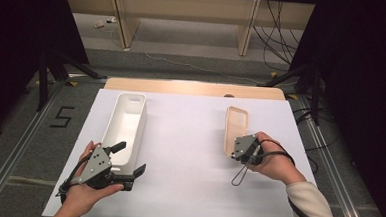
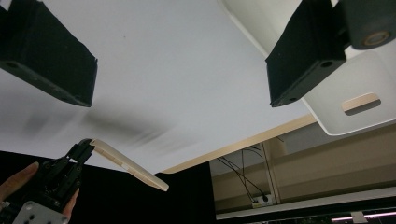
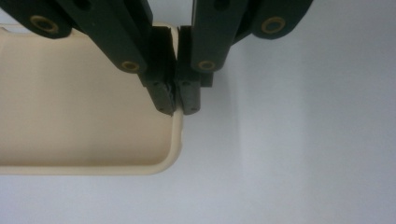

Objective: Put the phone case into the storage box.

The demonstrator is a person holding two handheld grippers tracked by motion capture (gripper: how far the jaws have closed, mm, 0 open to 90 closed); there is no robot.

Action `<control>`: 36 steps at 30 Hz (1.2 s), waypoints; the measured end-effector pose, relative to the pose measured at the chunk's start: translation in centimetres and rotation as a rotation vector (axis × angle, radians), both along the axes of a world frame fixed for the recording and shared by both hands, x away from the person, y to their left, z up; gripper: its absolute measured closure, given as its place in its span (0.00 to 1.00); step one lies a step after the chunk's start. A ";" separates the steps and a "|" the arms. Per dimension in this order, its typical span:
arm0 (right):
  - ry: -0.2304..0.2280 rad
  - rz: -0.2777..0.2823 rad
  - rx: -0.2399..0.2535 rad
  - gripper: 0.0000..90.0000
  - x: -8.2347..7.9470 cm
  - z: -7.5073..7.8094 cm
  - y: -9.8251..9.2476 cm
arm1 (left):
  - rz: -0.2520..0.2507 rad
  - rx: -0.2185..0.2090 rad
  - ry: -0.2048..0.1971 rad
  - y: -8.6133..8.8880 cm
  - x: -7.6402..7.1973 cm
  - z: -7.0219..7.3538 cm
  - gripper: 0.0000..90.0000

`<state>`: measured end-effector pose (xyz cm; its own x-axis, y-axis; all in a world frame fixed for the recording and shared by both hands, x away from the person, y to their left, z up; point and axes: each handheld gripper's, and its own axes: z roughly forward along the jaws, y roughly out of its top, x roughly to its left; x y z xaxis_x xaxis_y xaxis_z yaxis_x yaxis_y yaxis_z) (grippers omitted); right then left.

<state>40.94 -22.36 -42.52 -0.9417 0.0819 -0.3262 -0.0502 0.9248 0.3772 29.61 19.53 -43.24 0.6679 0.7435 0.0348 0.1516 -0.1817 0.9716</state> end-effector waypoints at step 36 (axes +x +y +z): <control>0.028 0.050 0.146 0.98 -1.5 0.6 1.5 | 0.002 0.000 -0.001 0.0 0.0 0.0 0.09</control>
<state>39.40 -20.87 -41.94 -0.9545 0.0795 -0.2873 -0.0820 0.8565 0.5096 29.59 19.53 -43.22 0.6664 0.7448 0.0348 0.1515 -0.1809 0.9718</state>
